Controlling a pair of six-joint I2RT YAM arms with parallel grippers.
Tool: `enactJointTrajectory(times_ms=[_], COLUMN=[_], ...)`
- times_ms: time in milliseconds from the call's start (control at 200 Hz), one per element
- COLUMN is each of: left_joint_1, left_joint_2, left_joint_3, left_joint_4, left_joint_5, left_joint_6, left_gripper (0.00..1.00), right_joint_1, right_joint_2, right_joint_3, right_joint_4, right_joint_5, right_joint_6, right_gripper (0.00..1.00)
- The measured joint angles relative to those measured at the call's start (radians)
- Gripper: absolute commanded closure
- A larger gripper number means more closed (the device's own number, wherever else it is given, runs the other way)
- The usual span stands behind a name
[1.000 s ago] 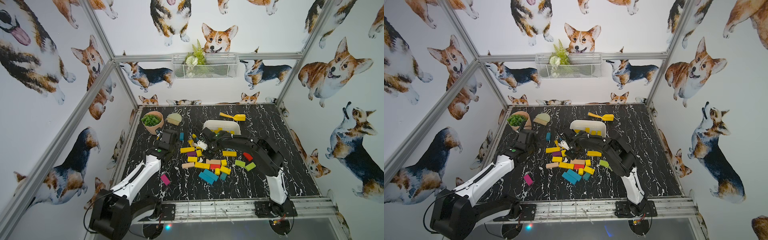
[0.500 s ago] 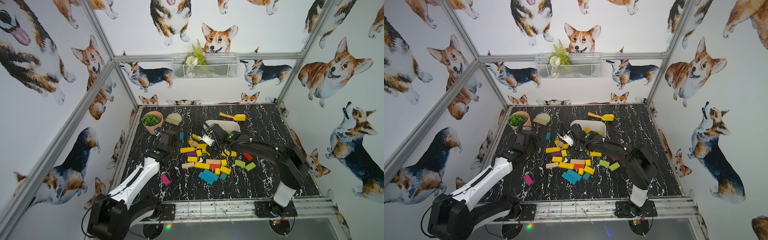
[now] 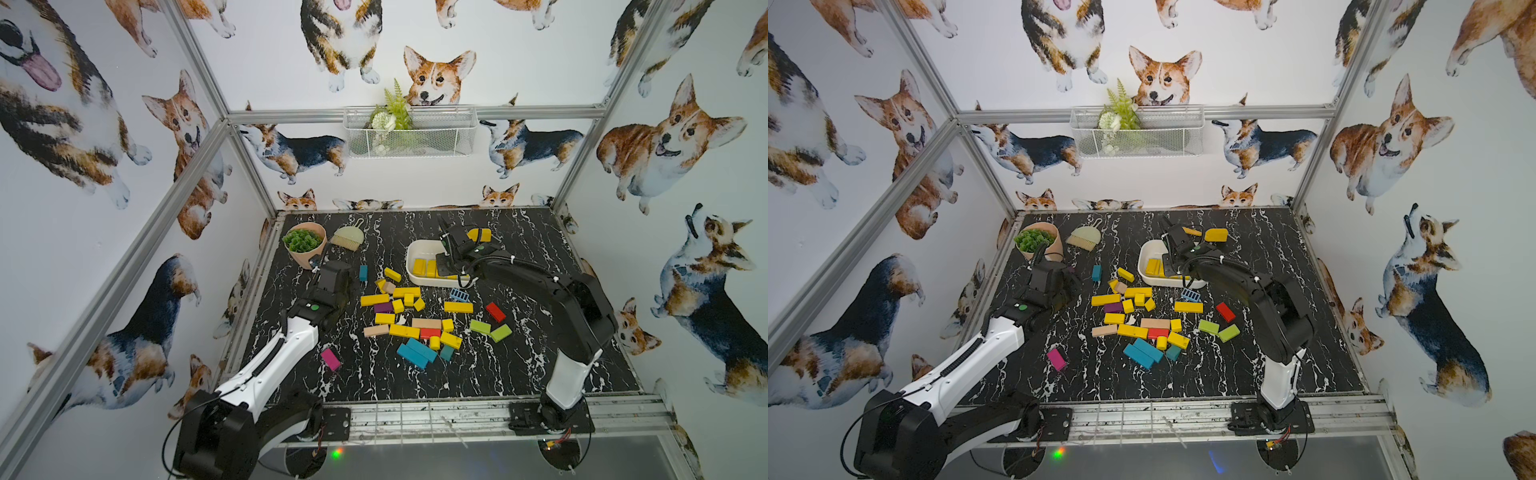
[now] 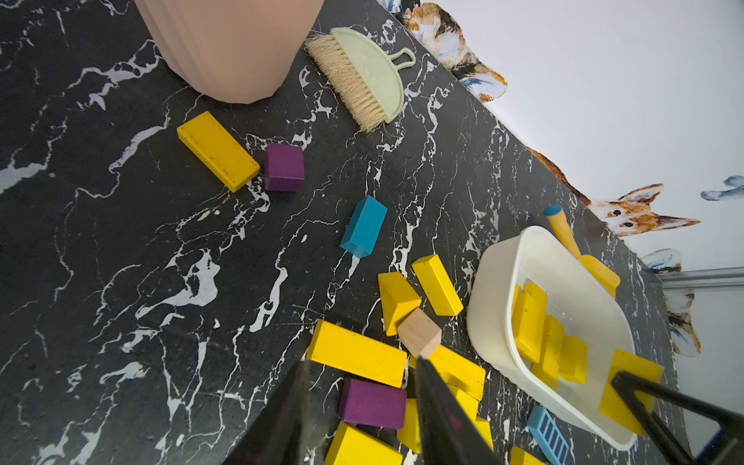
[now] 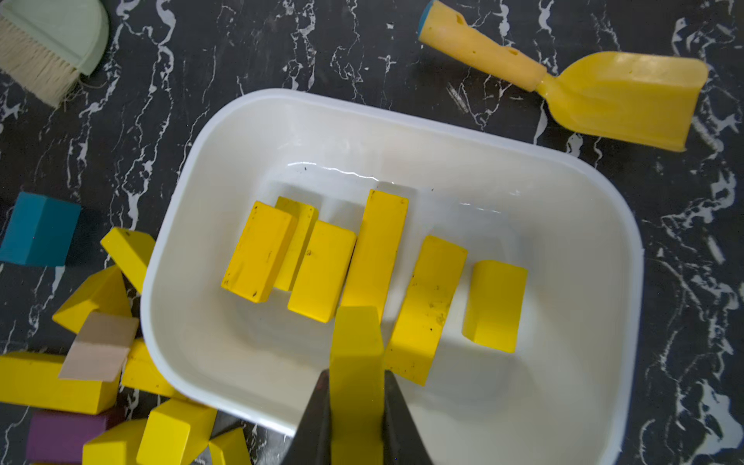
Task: Pick out the yellow building blocks
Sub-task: Place the building block in the storage box.
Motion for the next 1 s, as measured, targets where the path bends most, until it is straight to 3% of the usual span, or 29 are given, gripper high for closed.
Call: enactJointTrajectory(times_ms=[175,370,531,736,1001], left_joint_1=[0.001,0.002,0.002,0.003,0.067], left_joint_2=[0.001,0.065,0.158,0.269,0.412], left_joint_3=[-0.002,0.060,0.107,0.202,0.301], left_joint_4=[-0.001,-0.060,-0.095,-0.117,-0.173], left_joint_5=[0.010,0.008,0.029,0.064,0.011], left_joint_6=[0.001,0.020,0.050,0.085,0.096], left_gripper=[0.54,0.53,0.50,0.48,0.50], right_joint_1=[-0.048,-0.064,-0.061,-0.063,-0.062], right_joint_2=[0.135,0.189,0.181,0.073,-0.200], right_joint_3=[0.085,0.134,0.128,0.073,-0.194], right_joint_4=[-0.023,-0.036,-0.037,-0.036,0.059], right_joint_5=[-0.002,-0.035,-0.047,-0.030,-0.051], right_joint_6=[0.056,0.104,0.123,0.118,0.115], right_gripper=[0.89,0.71,0.62,0.59,0.58])
